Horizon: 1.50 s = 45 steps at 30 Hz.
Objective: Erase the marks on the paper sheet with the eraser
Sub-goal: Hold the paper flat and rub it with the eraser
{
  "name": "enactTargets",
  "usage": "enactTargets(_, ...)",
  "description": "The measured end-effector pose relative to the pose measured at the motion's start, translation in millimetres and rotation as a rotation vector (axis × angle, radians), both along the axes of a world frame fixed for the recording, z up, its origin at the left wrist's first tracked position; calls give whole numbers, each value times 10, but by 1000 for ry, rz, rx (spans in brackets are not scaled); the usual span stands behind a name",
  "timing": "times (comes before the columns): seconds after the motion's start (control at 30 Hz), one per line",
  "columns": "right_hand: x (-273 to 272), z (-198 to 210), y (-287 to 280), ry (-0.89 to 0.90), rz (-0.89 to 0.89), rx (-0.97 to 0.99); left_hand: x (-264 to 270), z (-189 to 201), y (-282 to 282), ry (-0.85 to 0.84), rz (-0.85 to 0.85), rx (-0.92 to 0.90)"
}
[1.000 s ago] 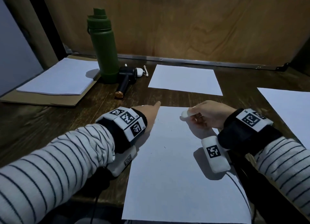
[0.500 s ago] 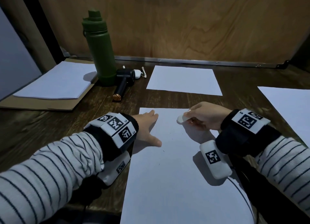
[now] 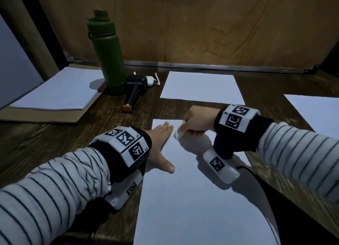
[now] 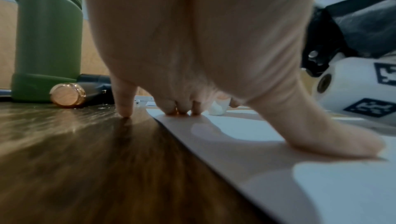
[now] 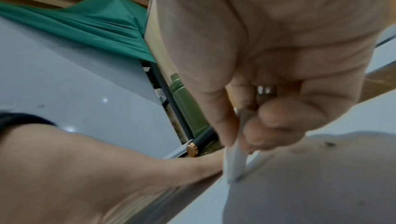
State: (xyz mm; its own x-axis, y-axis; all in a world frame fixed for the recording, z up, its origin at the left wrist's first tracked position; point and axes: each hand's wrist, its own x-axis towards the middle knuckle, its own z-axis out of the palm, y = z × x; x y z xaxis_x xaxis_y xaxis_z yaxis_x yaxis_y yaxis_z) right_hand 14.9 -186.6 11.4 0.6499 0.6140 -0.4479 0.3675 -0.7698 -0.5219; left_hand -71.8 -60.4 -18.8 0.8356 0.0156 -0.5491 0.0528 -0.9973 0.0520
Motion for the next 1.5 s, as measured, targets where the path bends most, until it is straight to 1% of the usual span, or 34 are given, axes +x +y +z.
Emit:
enactTargets(0.07, -80, -7, -87, 59, 121, -99, 4, 1, -4, 9, 2, 9)
enactTargets(0.1, -118, -10, -158, 119, 132, -117, 4, 10, -8, 13, 2, 16)
enactTargets(0.13, -136, -18, -242, 182, 97, -88, 2, 23, -13, 14, 0, 21)
enactTargets(0.17, -137, -30, -331, 234, 11, -1, -3, 47, -16, 13, -4, 20)
enactTargets(0.2, -114, -46, -424, 288, -121, 133, -12, 80, -18, 12, -8, 16)
enactTargets(0.3, -10, -91, -724, 551, -594, 596, -40, 183, -17, -24, 7, 36)
enactTargets(0.33, -4, -123, -803, 632, -702, 709, -48, 216, -28, -49, 19, 53)
enactTargets(0.4, -17, -207, -908, 707, -826, 825, -91, 277, -98, -105, 33, 95)
enactTargets(0.47, -26, -284, -946, 727, -897, 882, -165, 312, -243, -167, -17, 111)
enactTargets(0.53, -28, -316, -958, 758, -930, 926, -259, 331, -469, -203, -171, 96)
enactTargets(0.6, -13, -331, -978, 808, -943, 949, -346, 317, -730, -201, -313, 29)
enactTargets(0.7, 13, -358, -1053, 920, -914, 993, -411, 237, -1069, -131, -505, -4)
enactTargets(0.77, 24, -389, -1110, 973, -886, 1017, -445, 156, -1185, -54, -566, -16)
enactTargets(0.8, 29, -407, -1133, 986, -875, 1019, -469, 119, -1192, -19, -559, -11)
enactTargets(0.83, 28, -418, -1147, 996, -866, 1022, -500, 78, -1156, 1, -515, -1)
enactTargets(0.87, 32, -430, -1155, 1006, -857, 1026, -528, 62, -1092, 6, -430, 17)
enactTargets(0.9, 30, -440, -1163, 1013, -853, 1030, -553, 46, -977, 4, -295, 37)
enactTargets(0.97, 20, -449, -1177, 1016, -851, 1044, -566, 75, -703, 10, 44, 120)
enactTargets(1.0, 15, -456, -1186, 1020, -858, 1061, -553, 120, -587, 25, 157, 199)
enactTargets(1.03, 8, -463, -1196, 1024, -861, 1078, -530, 162, -510, 32, 208, 265)
enactTargets(1.07, 3, -467, -1206, 1024, -861, 1093, -493, 202, -486, 26, 204, 290)
enactTargets(1.1, 0, -467, -1214, 1022, -861, 1110, -455, 243, -515, 8, 159, 273)
enactTargets(1.27, 2, -465, -1224, 1010, -944, 1299, -249, 315, -1038, -52, -204, 3)
enactTargets(1.37, 17, -474, -1215, 991, -956, 1302, -191, 189, -1245, -26, -324, -86)
enactTargets(1.43, 24, -476, -1211, 993, -962, 1292, -223, 88, -1242, -30, -304, -84)
enactTargets(1.47, 26, -474, -1213, 994, -966, 1293, -243, 60, -1190, -44, -242, -66)
enactTargets(1.5, 21, -466, -1215, 995, -970, 1294, -261, 58, -1113, -57, -140, -37)
